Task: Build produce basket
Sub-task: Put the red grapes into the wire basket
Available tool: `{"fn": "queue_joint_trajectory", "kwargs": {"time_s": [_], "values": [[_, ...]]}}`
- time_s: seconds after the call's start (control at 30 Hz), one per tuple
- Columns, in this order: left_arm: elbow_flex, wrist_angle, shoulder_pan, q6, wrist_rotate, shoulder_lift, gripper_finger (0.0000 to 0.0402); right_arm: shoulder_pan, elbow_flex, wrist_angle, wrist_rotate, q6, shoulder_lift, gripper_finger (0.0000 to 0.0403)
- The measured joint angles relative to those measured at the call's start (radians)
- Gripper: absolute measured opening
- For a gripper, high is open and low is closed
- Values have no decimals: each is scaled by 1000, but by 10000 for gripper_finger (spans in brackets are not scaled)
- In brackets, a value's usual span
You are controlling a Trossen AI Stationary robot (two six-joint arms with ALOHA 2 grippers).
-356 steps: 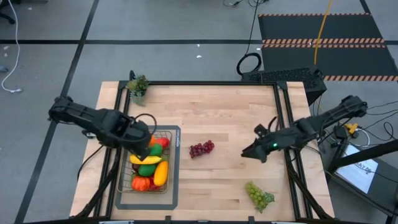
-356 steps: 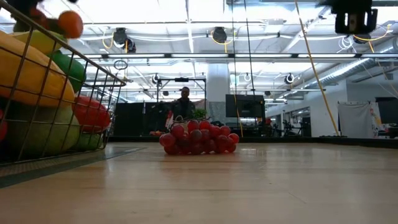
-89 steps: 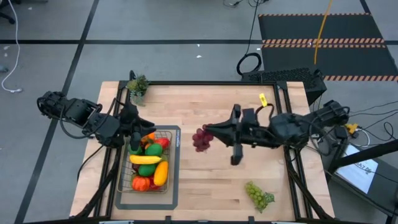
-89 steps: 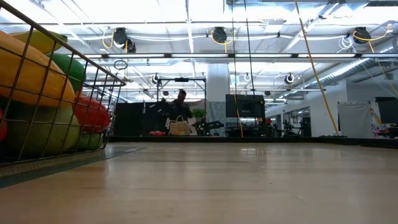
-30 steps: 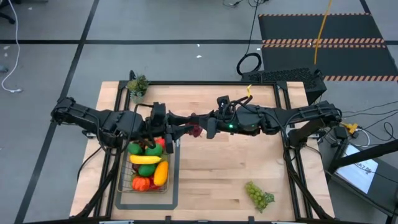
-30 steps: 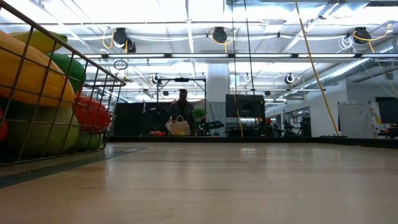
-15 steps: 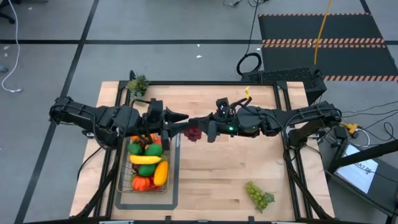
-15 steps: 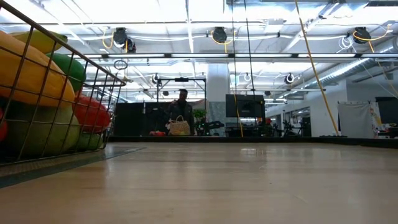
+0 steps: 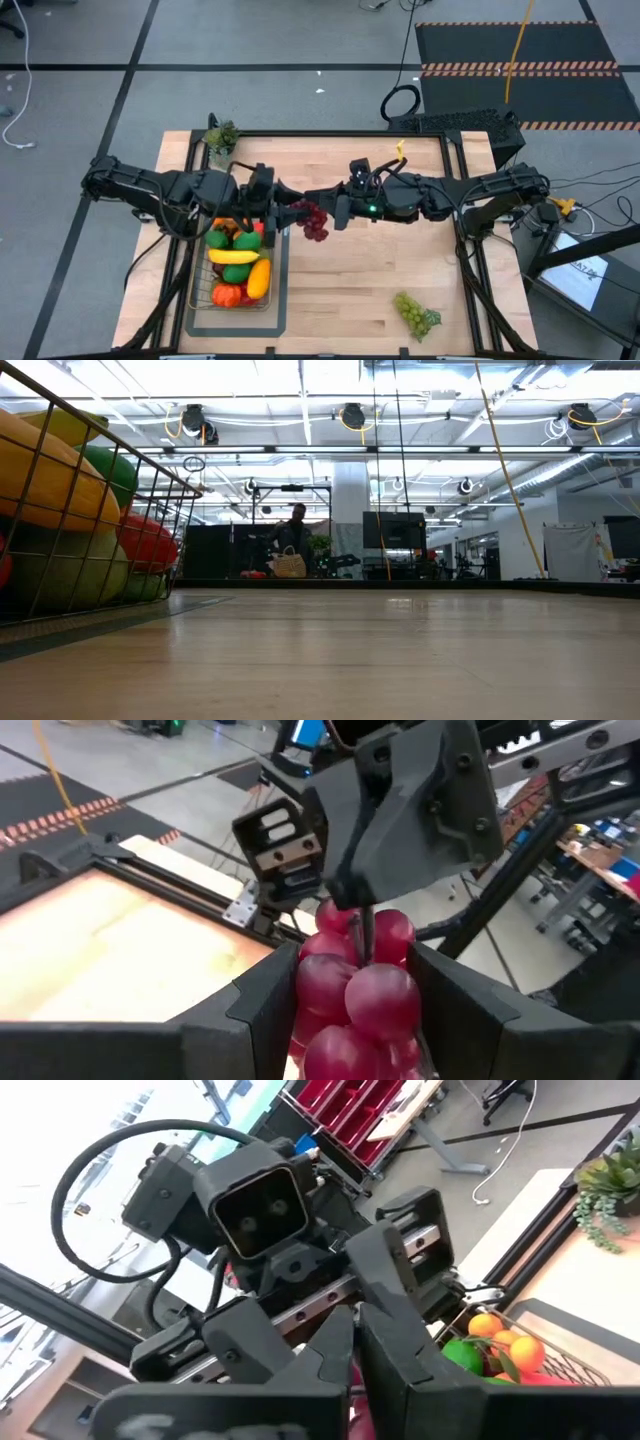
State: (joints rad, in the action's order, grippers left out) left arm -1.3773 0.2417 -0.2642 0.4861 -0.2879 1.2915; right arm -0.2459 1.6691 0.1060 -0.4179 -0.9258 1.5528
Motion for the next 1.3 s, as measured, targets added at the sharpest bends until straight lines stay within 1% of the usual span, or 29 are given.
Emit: {"fn": "queue_joint_trajectory", "kwargs": {"time_s": [0.13, 0.2, 0.33, 0.43, 0.6, 0.67, 0.83, 0.93, 1.17, 1.23, 1.3], "values": [[0, -12, -1, -30, -30, 0, 186, -6, 0, 1, -9, 5, 0, 4], [0, -19, -1, -51, -32, -1, 186, -11, 0, 1, -28, 8, 0, 4], [0, -43, -1, -70, -32, -4, 186, -15, 0, 3, -31, 14, 0, 4], [0, -56, 1, -73, -18, -4, 186, -18, -5, -10, -31, 18, 0, 4], [0, -38, 10, -65, 18, -4, 182, -19, -52, -68, -29, 5, 0, 4], [0, -29, 10, -67, 18, -4, 168, -18, -69, -97, -28, -3, 0, 4], [0, 2, 10, -68, 26, -4, 107, -18, -107, -170, -26, -2, 0, 4], [-1, 19, 10, -65, 28, -5, 77, -18, -120, -207, -26, -1, 0, 4], [-1, 23, 18, -87, 31, -6, 40, -18, -122, -206, -25, 36, 0, 7], [-1, 25, 18, -91, 31, -11, 34, -18, -122, -211, -26, 46, 0, 20], [-1, 27, 18, -93, 30, -16, 30, -18, -122, -215, -23, 53, -5, 43]]}}
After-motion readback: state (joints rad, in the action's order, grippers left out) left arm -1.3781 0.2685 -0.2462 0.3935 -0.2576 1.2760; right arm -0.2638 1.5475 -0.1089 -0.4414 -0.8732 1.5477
